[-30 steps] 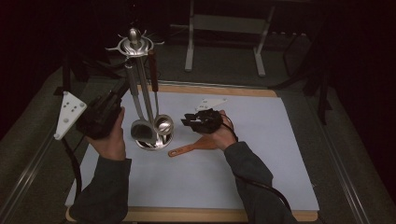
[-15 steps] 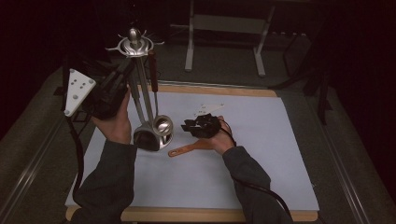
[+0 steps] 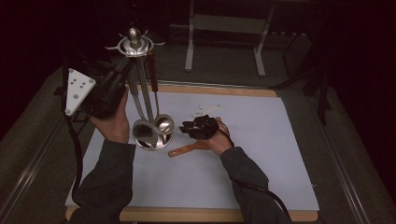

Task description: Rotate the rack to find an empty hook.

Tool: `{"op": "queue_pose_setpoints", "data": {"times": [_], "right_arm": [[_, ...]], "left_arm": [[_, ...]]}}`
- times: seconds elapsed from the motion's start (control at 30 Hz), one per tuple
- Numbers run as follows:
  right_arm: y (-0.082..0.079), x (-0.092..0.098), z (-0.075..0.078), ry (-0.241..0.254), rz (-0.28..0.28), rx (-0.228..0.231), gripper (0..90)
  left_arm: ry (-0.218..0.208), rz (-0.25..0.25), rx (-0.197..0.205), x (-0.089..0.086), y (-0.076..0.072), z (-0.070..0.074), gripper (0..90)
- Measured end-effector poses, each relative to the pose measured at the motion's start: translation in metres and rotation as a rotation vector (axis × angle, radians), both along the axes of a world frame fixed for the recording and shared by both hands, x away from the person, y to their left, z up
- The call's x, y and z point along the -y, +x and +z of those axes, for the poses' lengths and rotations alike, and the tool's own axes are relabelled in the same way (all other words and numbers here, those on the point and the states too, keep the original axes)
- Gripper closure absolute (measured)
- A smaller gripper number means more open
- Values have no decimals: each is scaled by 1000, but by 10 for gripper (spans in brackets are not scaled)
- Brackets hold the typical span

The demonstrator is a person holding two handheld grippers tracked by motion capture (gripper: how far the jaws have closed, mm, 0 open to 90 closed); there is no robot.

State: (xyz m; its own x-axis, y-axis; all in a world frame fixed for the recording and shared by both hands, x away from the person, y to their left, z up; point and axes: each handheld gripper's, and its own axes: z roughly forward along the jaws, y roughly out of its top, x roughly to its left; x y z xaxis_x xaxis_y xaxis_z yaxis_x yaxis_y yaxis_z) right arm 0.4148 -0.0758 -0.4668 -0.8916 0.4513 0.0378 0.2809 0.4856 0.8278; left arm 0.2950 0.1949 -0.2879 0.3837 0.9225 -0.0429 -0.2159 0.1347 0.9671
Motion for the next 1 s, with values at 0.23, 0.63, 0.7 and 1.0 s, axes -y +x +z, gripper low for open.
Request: {"op": "queue_pose_setpoints", "data": {"times": [0.23,0.63,0.7,1.0], "right_arm": [[1,2,0,1,-5,-4,710],[1,5,1,-4,-8,-1,710],[1,6,1,-3,-10,0,710],[1,9,1,-6,-11,-1,711]], "left_arm": [[-11,18,2,-4,0,1,899],[-25,62,-2,-12,2,0,899],[-30,67,1,-14,3,1,900],[-59,92,-4,-23,5,0,900]]}}
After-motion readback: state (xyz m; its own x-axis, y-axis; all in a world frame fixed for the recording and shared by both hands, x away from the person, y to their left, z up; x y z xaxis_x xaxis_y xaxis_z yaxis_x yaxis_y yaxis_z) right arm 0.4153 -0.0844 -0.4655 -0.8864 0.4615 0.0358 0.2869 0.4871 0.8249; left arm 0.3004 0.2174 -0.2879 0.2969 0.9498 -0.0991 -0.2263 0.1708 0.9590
